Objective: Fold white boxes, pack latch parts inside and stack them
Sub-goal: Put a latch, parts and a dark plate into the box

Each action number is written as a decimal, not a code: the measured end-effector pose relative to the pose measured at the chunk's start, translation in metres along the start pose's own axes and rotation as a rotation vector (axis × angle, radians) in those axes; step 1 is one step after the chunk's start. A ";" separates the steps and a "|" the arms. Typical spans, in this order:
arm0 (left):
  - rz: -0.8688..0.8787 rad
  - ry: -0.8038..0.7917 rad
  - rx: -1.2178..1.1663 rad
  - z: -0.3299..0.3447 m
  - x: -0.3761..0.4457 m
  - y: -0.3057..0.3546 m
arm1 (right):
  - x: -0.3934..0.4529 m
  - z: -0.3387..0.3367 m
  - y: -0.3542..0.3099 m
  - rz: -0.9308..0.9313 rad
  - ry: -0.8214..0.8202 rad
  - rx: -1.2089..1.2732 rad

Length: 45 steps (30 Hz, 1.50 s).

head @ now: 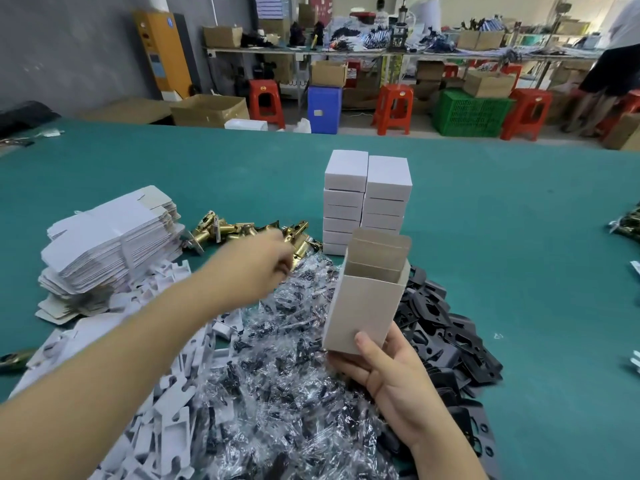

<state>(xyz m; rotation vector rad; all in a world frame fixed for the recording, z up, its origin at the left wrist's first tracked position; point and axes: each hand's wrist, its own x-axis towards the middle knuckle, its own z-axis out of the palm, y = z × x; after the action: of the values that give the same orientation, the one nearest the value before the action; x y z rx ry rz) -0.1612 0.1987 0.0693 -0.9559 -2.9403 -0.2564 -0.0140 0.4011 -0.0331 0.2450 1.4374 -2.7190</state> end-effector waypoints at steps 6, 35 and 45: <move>0.171 -0.238 0.126 0.040 -0.028 0.023 | 0.000 0.001 -0.001 -0.002 0.039 0.087; -0.064 0.195 -0.314 -0.101 -0.050 0.030 | 0.000 0.006 0.003 -0.014 -0.055 -0.067; 0.015 0.446 -0.668 -0.085 -0.041 0.078 | -0.005 0.007 0.001 -0.040 -0.115 -0.123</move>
<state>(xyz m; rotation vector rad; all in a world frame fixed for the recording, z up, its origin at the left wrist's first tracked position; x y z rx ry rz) -0.0834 0.2223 0.1610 -0.8125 -2.4455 -1.3140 -0.0100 0.3946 -0.0287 0.0530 1.5858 -2.6135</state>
